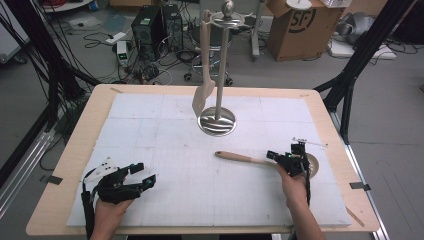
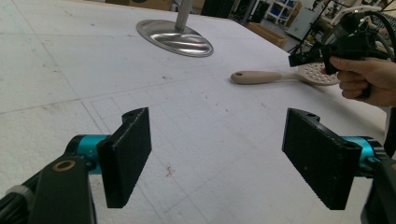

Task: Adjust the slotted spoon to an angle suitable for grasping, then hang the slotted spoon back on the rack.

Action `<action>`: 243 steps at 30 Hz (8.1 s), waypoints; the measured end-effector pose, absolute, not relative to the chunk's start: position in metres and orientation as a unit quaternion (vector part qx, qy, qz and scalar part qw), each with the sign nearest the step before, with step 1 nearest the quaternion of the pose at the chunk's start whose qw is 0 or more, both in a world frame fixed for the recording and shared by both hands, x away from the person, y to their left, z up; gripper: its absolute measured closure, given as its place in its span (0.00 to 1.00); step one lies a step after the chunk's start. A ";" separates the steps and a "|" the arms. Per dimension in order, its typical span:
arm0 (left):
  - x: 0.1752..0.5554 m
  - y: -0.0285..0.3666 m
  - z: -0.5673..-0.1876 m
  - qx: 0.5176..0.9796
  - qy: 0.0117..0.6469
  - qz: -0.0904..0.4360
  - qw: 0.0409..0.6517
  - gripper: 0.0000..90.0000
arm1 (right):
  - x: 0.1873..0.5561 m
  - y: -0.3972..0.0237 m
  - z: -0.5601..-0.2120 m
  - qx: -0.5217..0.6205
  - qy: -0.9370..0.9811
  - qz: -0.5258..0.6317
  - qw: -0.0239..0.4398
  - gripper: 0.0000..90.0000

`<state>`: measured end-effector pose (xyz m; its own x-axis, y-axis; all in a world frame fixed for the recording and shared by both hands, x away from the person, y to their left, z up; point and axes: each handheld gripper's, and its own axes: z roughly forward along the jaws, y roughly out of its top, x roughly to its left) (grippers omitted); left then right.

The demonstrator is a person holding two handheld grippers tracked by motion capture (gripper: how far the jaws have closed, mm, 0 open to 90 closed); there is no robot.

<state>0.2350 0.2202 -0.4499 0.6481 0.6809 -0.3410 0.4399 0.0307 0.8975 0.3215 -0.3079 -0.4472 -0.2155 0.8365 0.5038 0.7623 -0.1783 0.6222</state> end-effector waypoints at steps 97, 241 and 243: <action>0.234 0.220 -0.452 0.688 0.408 0.095 0.592 0.27 | 0.338 -0.277 -0.413 0.608 0.654 0.449 0.012 0.58; 0.231 0.230 -0.452 0.680 0.418 0.102 0.594 0.27 | 0.356 -0.236 -0.278 0.390 0.638 0.647 0.152 0.87; 0.230 0.230 -0.452 0.680 0.419 0.103 0.593 0.27 | 0.358 -0.236 -0.280 0.394 0.639 0.645 0.143 0.87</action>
